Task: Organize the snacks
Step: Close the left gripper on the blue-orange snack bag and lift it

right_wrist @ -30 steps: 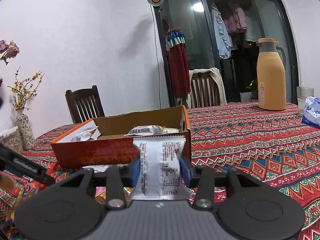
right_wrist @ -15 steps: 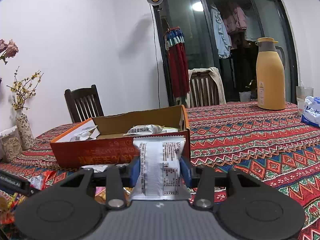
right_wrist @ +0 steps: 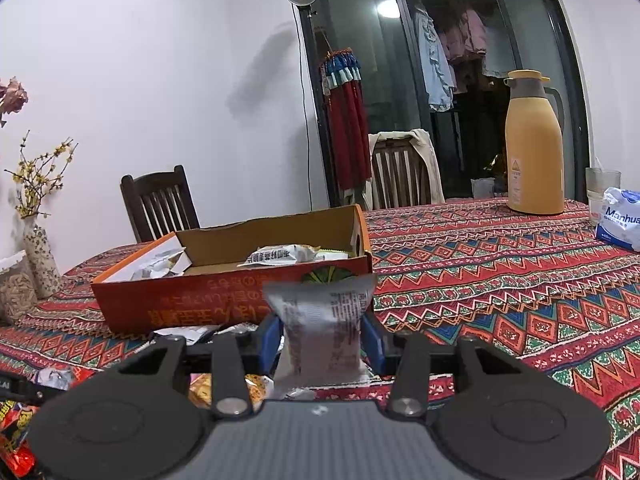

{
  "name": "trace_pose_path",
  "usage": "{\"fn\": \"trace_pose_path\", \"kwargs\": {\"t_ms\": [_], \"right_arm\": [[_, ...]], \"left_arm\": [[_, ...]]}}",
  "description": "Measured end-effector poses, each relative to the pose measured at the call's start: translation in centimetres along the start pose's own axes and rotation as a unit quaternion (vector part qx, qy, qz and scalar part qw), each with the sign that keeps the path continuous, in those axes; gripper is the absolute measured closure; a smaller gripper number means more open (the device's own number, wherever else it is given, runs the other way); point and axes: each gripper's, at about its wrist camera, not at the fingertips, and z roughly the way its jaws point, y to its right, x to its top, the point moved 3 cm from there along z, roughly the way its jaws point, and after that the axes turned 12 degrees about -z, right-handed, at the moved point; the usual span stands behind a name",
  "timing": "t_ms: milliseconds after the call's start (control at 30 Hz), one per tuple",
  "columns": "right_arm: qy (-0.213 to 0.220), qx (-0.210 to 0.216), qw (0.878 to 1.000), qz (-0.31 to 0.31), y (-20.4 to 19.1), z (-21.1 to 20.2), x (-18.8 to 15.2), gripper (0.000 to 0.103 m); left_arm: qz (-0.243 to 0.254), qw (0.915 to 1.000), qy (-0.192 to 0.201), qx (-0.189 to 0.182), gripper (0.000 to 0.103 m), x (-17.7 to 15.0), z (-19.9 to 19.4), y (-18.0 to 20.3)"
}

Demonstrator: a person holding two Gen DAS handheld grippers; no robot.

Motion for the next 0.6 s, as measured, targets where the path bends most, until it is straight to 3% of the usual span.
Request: {"fn": "trace_pose_path", "kwargs": {"t_ms": [300, 467, 600], "right_arm": [[-0.004, -0.004, 1.0, -0.008, -0.3, 0.1, 0.0, 0.06], [-0.019, -0.009, 1.0, -0.009, -0.3, 0.6, 0.0, 0.06], [-0.054, -0.005, 0.998, -0.008, -0.3, 1.7, -0.2, 0.052]], "left_arm": [[0.011, 0.9999, 0.008, -0.008, 0.041, -0.2, -0.6, -0.9], [0.012, 0.9998, 0.01, -0.01, 0.042, 0.0, -0.7, -1.3], [0.013, 0.9998, 0.012, -0.011, 0.042, 0.1, -0.7, -1.4]]}}
